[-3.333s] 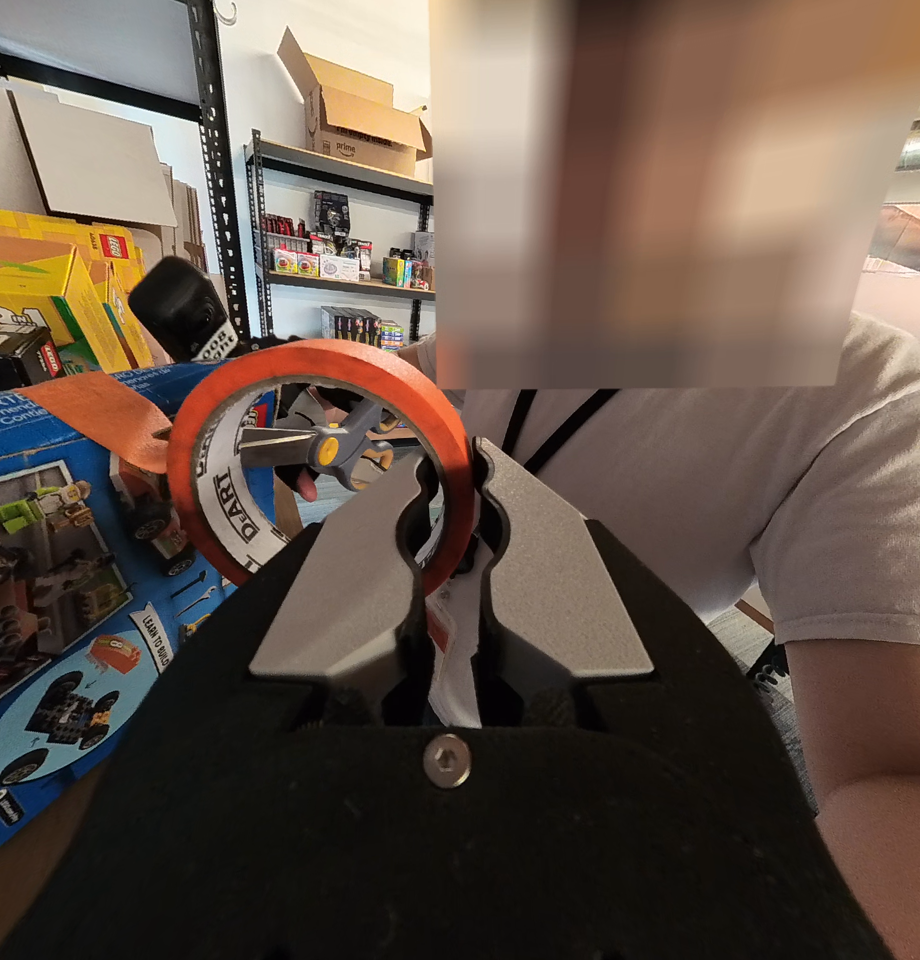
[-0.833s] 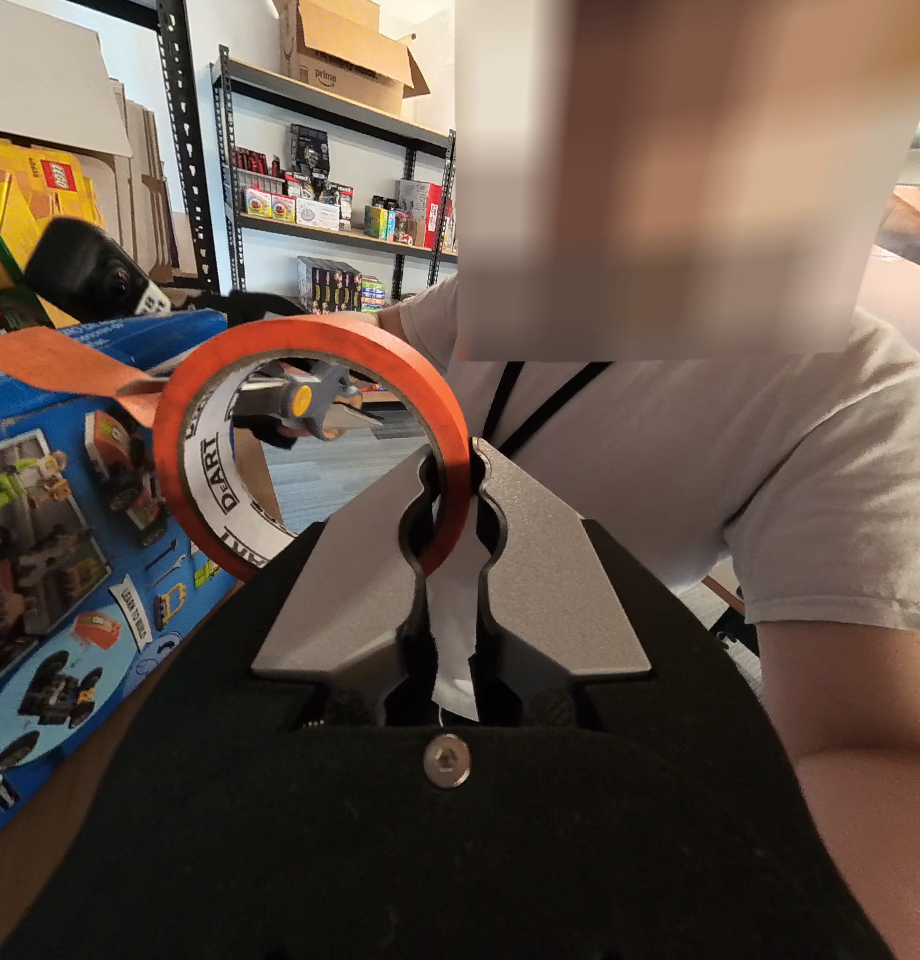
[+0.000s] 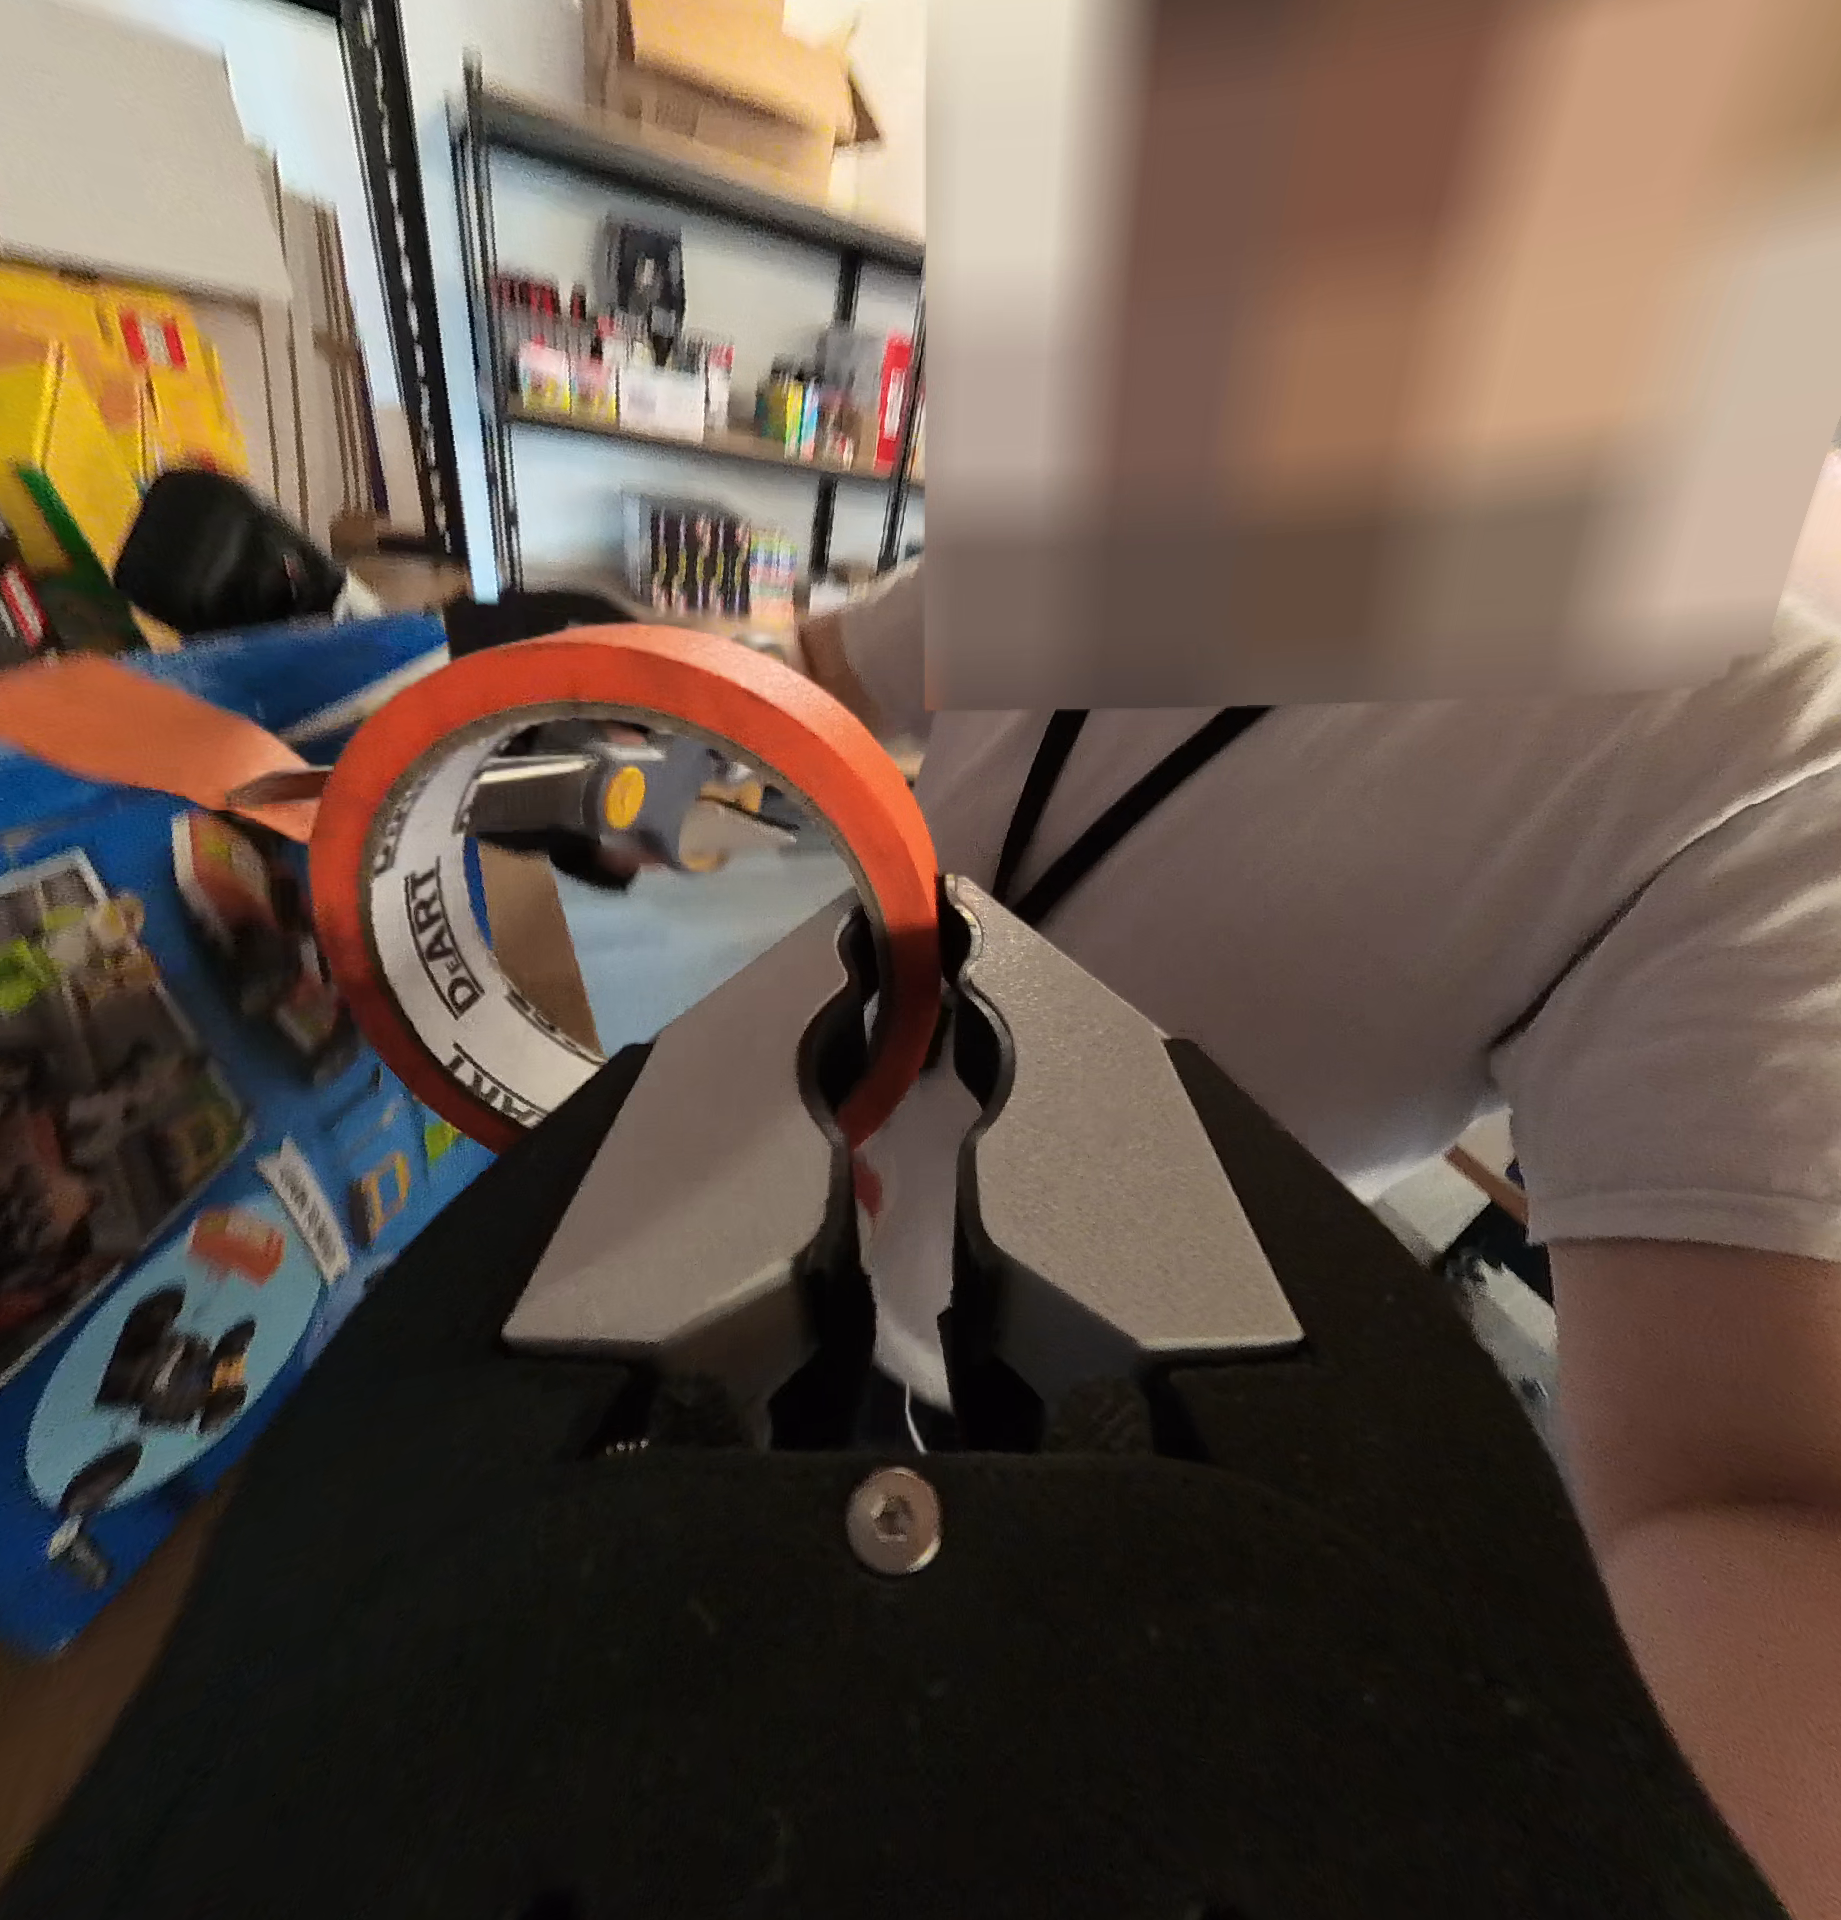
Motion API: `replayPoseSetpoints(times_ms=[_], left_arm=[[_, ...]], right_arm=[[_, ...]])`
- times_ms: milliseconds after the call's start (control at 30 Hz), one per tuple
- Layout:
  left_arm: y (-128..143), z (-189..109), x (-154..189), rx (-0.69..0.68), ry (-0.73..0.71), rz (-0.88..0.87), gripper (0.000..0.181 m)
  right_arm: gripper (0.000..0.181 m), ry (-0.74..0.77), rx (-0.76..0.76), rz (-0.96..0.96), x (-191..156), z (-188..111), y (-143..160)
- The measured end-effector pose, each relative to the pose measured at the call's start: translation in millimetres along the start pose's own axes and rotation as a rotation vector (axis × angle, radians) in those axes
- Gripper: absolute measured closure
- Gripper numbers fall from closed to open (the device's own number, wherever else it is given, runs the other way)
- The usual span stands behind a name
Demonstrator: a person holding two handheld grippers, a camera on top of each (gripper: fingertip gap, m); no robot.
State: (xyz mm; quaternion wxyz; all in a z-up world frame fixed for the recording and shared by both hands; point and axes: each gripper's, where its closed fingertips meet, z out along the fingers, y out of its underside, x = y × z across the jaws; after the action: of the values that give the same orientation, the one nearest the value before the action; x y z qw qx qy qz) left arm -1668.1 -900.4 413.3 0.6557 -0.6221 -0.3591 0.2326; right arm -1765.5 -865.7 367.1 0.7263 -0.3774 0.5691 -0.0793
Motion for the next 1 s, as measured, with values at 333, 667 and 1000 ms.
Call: replayPoseSetpoints(times_ms=[333,667,1000], left_arm=[[14.8,-6.4,-2.7,-0.129,-0.051,-0.034,0.174],[24.2,-12.7,-8.8,-0.286,-0.164,-0.015,0.174],[25.6,-3.6,-8.8,-0.296,-0.157,-0.006,0.173]], right_arm=[[0.161,0.068,-0.066,0.009,9.6,-7.8,8.8],[0.162,0.092,-0.078,0.012,12.4,-14.9,8.0],[0.162,0.091,-0.156,-0.015,5.7,-7.5,20.5]])
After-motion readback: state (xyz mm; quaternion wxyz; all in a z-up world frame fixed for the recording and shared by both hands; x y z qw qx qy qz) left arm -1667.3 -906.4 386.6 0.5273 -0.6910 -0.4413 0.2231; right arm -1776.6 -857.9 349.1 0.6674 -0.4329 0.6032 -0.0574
